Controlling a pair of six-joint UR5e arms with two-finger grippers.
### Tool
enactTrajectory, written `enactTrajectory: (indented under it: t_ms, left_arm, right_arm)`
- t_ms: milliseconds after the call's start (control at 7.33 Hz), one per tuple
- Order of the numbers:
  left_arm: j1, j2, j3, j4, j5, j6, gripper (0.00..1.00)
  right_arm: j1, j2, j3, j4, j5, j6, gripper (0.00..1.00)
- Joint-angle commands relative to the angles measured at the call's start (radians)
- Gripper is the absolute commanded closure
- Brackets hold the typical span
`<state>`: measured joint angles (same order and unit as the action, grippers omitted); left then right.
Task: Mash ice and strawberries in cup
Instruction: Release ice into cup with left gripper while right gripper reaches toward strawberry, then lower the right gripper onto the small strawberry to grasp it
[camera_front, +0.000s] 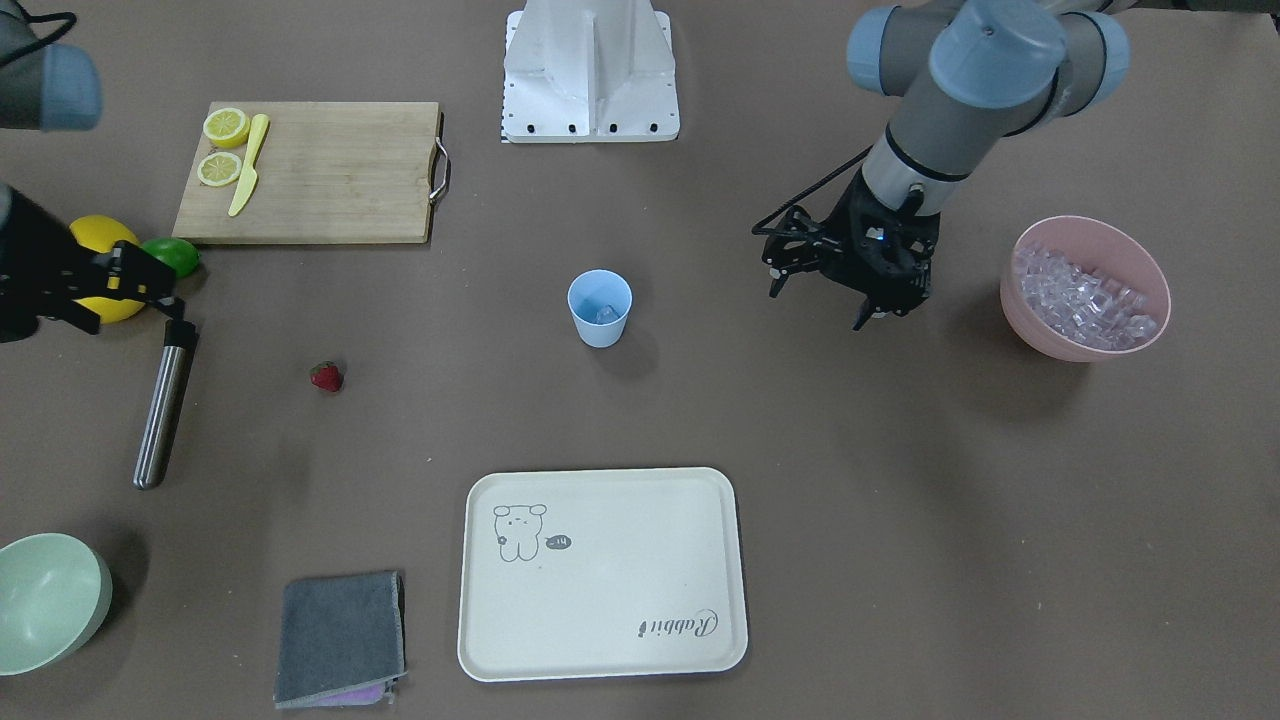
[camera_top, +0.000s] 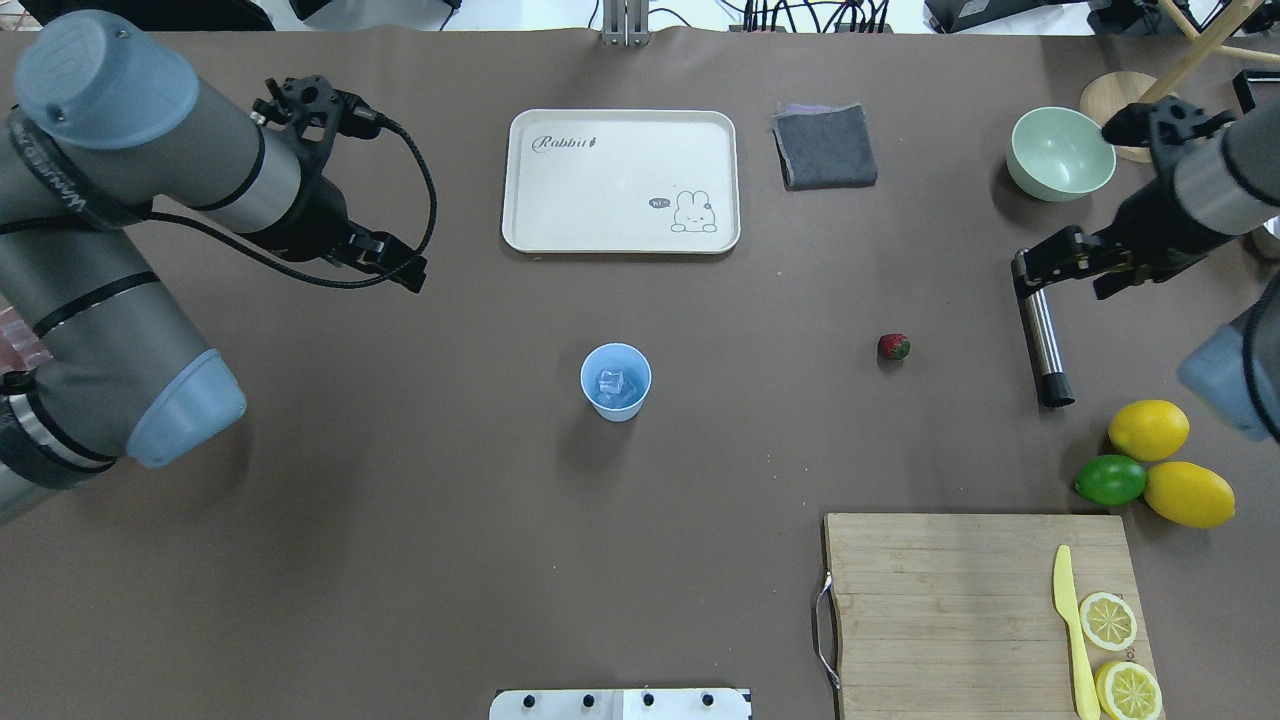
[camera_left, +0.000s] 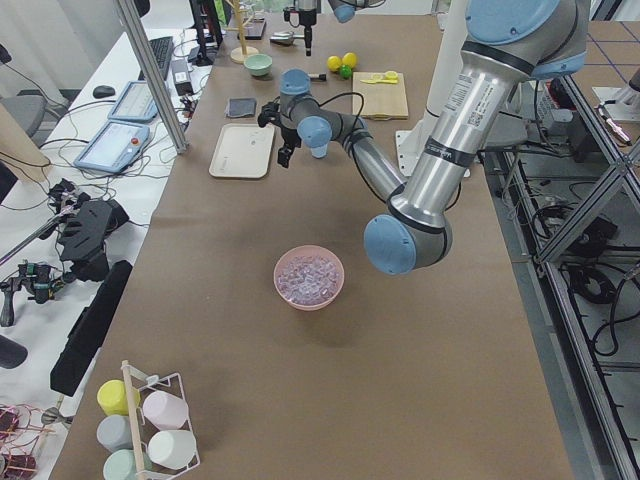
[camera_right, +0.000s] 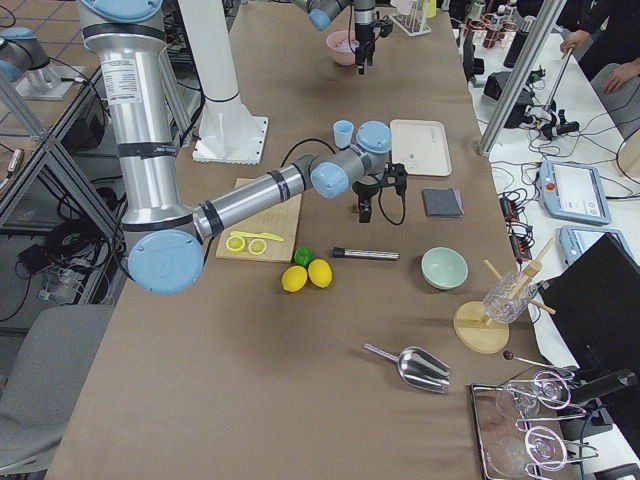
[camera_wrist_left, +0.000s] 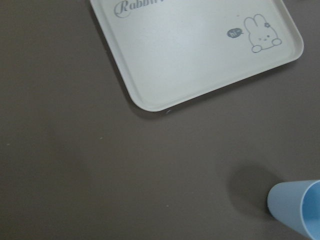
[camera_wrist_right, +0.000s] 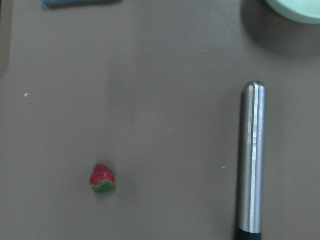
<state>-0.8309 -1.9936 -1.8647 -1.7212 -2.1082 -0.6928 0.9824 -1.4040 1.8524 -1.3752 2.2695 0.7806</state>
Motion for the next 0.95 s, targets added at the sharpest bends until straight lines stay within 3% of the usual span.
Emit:
enactTrajectory:
  t_ms: [0, 409, 682, 818]
  left_arm:
    - [-0.051, 0.123, -0.04, 0.0, -0.006, 0.004, 0.03]
    - [-0.157, 0.237, -0.08, -0.003, -0.036, 0.06, 0.03]
    - [-0.165, 0.251, -0.087, -0.003, -0.039, 0.078, 0.03]
    - [-0.165, 0.251, -0.085, -0.003, -0.039, 0.079, 0.03]
  right_arm:
    - [-0.181, 0.071, -0.025, 0.031, -0.184, 0.097, 0.0]
    - [-0.258, 0.126, -0.181, 0.118, -0.255, 0.095, 0.1]
    - [-0.263, 0.16, -0.219, 0.131, -0.255, 0.091, 0.21]
    - [-0.261, 0.161, -0.219, 0.133, -0.255, 0.086, 0.36]
